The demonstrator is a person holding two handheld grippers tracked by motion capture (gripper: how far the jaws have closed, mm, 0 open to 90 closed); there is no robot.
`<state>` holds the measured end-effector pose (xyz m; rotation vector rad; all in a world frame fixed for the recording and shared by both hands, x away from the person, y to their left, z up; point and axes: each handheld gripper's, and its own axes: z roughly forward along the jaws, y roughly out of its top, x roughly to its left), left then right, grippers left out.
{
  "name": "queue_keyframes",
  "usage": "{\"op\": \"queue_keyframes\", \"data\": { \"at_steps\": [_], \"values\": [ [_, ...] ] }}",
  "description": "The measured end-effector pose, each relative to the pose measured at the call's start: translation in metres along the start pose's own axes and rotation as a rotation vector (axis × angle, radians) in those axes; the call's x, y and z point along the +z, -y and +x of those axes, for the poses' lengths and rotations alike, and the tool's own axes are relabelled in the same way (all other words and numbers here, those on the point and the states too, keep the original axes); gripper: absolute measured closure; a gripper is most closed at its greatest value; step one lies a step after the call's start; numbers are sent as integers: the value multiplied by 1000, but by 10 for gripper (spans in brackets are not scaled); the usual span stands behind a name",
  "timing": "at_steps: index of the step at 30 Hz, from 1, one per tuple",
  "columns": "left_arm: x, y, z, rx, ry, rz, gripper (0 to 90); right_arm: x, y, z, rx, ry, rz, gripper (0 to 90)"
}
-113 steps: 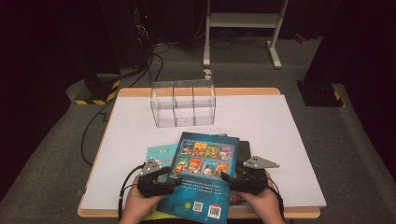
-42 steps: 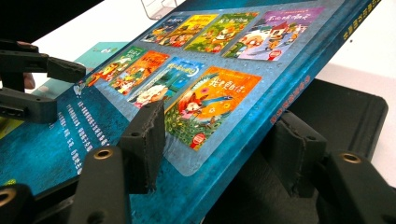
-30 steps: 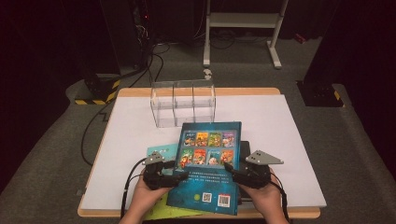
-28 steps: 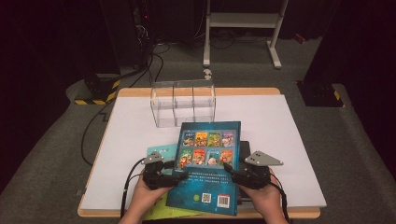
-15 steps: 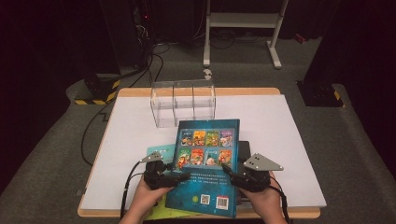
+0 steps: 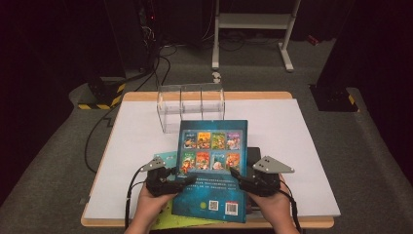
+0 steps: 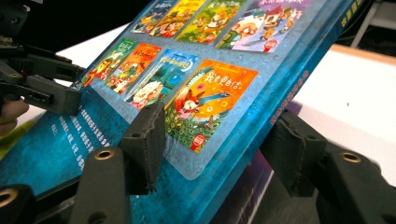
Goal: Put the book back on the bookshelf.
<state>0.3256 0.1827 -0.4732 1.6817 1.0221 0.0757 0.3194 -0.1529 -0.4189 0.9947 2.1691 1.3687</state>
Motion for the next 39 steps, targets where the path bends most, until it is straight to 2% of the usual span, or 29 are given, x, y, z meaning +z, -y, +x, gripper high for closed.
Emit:
{"op": "queue_keyframes", "data": {
  "at_steps": [8, 12, 19, 25, 29, 32, 34, 37, 39],
  "values": [
    [-17, -14, 5, 39, -37, -90, 327, 6, -30, 6, 5, 6, -34, 486],
    [-24, -24, 6, 81, -61, -140, 360, 6, -43, 11, -10, 33, -69, 513],
    [-33, -34, 7, 130, -99, -226, 419, 6, -64, 19, -34, 65, -125, 553],
    [-38, -42, 3, 190, -151, -269, 458, 4, -76, 26, -65, 87, -180, 581],
    [-40, -43, 1, 235, -168, -295, 459, 3, -79, 28, -92, 87, -201, 571],
    [-38, -40, 4, 227, -161, -283, 456, 3, -76, 28, -89, 87, -197, 573],
    [-39, -37, 6, 222, -145, -291, 450, 2, -72, 28, -95, 66, -211, 574],
    [-43, -33, 6, 239, -135, -298, 442, -1, -69, 33, -122, 51, -217, 552],
    [-45, -31, 5, 250, -130, -302, 437, -5, -65, 35, -125, 18, -226, 527]
  ]
}}
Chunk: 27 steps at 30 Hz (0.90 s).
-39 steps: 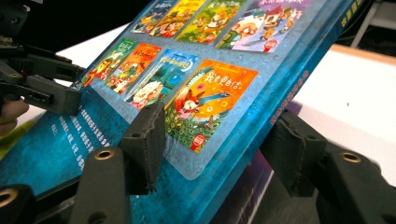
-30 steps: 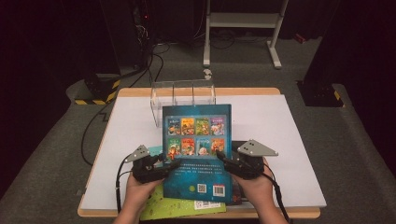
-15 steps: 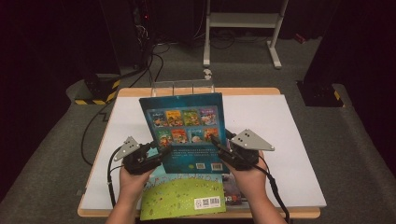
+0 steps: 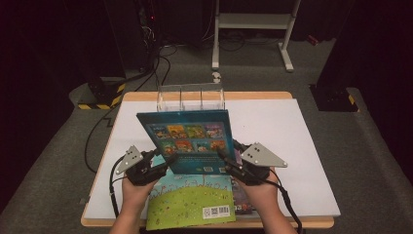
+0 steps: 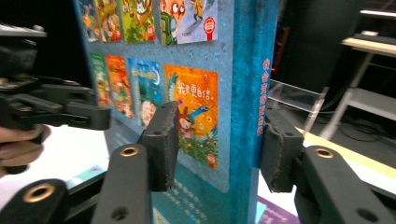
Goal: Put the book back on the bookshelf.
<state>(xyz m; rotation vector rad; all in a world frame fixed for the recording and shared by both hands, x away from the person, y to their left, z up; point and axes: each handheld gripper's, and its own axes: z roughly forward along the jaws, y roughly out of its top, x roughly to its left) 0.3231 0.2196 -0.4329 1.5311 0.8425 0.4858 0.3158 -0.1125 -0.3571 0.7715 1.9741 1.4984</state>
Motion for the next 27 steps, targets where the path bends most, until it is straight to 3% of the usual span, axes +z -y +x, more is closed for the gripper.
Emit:
{"op": "queue_keyframes", "data": {
  "at_steps": [5, 9, 13, 16, 18, 20, 22, 27],
  "values": [
    [-9, 3, -7, 16, -2, 1, 427, -4, 5, -2, 41, -88, 11, 458],
    [-15, 4, -12, 14, -5, 12, 416, 3, 8, -4, 29, -152, 35, 460],
    [-22, 5, -13, 27, -44, 21, 416, 8, 6, 1, -17, -222, 48, 555],
    [-32, 5, -2, -2, -108, 18, 405, 13, 4, 2, -39, -339, 75, 705],
    [-40, 5, 8, -40, -132, 5, 429, 16, 4, 15, -114, -353, 71, 829],
    [-45, 4, 15, -53, -152, -1, 428, 23, 2, 26, -98, -286, 94, 825],
    [-51, 1, 20, -68, -176, -9, 428, 32, 4, 24, -53, -293, 72, 832],
    [-57, -3, 26, -79, -180, -29, 428, 52, 2, 34, -58, -202, 62, 831]
  ]
}}
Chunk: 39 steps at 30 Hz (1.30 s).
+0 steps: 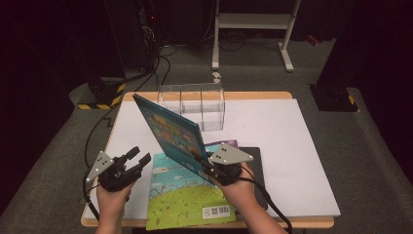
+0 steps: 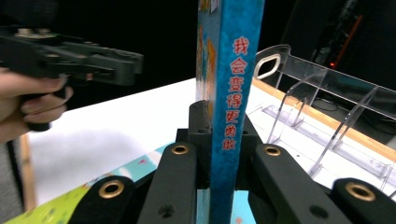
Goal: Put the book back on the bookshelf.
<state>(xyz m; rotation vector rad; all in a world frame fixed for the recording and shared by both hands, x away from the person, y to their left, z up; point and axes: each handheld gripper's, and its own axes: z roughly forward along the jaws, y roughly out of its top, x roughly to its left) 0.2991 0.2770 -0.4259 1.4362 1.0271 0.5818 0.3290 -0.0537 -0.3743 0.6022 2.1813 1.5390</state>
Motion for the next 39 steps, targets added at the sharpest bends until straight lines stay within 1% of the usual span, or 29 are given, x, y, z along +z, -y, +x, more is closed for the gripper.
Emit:
{"op": "queue_keyframes", "data": {
  "at_steps": [1, 3, 5, 6, 9, 13, 17, 18, 21, 25, 27, 29, 31, 33, 36, 37, 39],
  "values": [
    [0, 0, 0, -6, 1, -2, 426, 6, -1, 0, 7, 12, 1, 831],
    [1, -1, 0, -2, 13, 4, 420, 13, -3, -1, 21, 20, 6, 830],
    [3, -2, -2, 2, 18, 3, 414, 22, -4, -4, 44, 21, 8, 830],
    [3, -3, -3, 5, 22, 5, 412, 27, -5, -7, 64, 16, 9, 830],
    [4, -6, -6, 8, 35, 2, 399, 37, -9, -10, 92, 18, 23, 828],
    [4, -13, -10, -3, 56, -17, 361, 52, -14, -9, 103, 25, 34, 827],
    [0, -22, -16, 1, 83, -41, 322, 64, -16, -2, 106, 33, 41, 822],
    [-1, -24, -17, 1, 95, -50, 311, 65, -15, 1, 109, 31, 43, 820],
    [-6, -30, -23, 4, 123, -71, 286, 66, -14, 11, 90, 29, 34, 814],
    [-10, -37, -38, 36, 167, -97, 259, 66, -14, 22, 79, 20, 33, 804],
    [-12, -40, -46, 44, 191, -110, 247, 66, -13, 26, 75, 16, 30, 800],
    [-13, -43, -51, 53, 207, -119, 235, 65, -13, 30, 69, 17, 29, 798],
    [-15, -45, -55, 55, 212, -128, 231, 65, -12, 32, 69, 17, 26, 794],
    [-14, -45, -58, 60, 216, -134, 228, 64, -12, 35, 68, 13, 23, 790],
    [-12, -45, -59, 51, 229, -130, 221, 63, -10, 40, 63, 1, 24, 783],
    [-11, -45, -58, 45, 241, -129, 221, 63, -10, 41, 60, -2, 23, 780],
    [-10, -44, -59, 46, 243, -129, 220, 61, -9, 44, 55, -12, 23, 774]
  ]
}}
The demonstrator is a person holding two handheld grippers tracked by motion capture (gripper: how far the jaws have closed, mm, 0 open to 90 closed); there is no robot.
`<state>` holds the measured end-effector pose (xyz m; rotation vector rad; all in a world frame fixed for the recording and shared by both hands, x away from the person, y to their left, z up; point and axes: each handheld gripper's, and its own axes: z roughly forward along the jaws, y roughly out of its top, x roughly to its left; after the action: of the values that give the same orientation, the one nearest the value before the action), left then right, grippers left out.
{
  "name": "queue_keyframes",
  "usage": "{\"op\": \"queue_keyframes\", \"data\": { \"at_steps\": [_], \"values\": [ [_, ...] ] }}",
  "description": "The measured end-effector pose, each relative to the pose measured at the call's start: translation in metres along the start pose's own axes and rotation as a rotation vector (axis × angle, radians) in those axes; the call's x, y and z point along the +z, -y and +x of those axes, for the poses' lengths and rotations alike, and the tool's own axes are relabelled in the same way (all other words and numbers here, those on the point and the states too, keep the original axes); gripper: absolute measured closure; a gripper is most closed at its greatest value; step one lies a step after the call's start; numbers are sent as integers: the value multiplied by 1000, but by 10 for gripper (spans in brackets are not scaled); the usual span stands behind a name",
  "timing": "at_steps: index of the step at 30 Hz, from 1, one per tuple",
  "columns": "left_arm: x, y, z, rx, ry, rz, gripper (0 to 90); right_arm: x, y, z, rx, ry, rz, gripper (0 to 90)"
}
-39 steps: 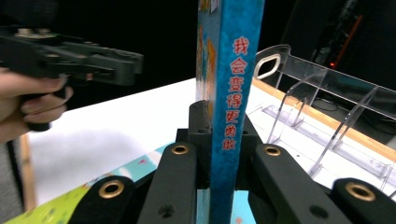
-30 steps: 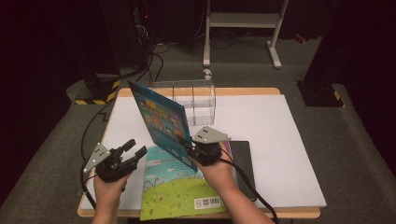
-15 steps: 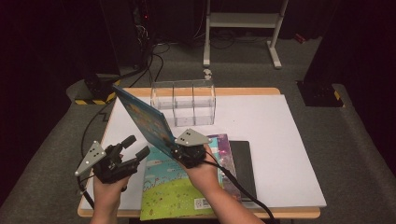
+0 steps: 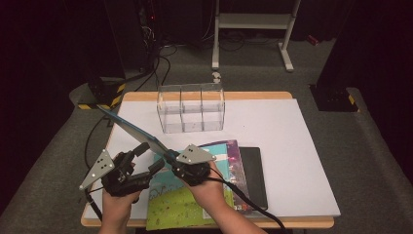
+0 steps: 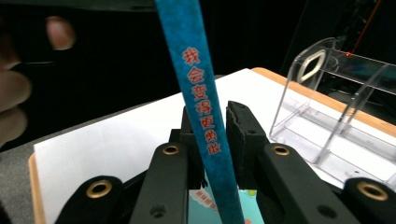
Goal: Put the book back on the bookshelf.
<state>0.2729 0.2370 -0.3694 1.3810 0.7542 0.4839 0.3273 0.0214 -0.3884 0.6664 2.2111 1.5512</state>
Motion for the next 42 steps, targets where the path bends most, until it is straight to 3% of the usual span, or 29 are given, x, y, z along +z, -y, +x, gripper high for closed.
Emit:
{"op": "queue_keyframes", "data": {
  "at_steps": [6, 10, 15, 21, 26, 30, 32, 35, 37, 41, 42],
  "values": [
    [1, 1, -2, 16, -4, -5, 221, -3, 1, 0, 15, -11, -2, 765],
    [1, 1, -2, 12, -9, -5, 223, -10, 9, -6, 57, -44, 5, 703],
    [2, 1, -3, 20, -30, -10, 216, -22, 24, -8, 42, -55, 24, 709],
    [5, 2, -4, 7, -78, 7, 191, -23, 27, 7, 12, -117, 36, 686],
    [6, 2, -7, 31, -139, 28, 188, -15, 31, 20, -20, -145, 51, 670],
    [8, 3, -9, 51, -202, 48, 187, -12, 33, 23, -21, -157, 59, 660],
    [9, 4, -8, 59, -211, 53, 192, -13, 34, 23, -20, -158, 71, 636],
    [9, 4, -9, 60, -217, 57, 196, -28, 37, 21, -13, -142, 63, 609],
    [9, 3, -10, 63, -220, 61, 202, -45, 41, 14, -18, -104, 48, 596],
    [7, 2, -10, 73, -227, 73, 211, -83, 55, -22, -8, 29, 47, 591],
    [6, 2, -10, 76, -230, 74, 224, -95, 63, -38, 4, 87, 53, 591]
  ]
}}
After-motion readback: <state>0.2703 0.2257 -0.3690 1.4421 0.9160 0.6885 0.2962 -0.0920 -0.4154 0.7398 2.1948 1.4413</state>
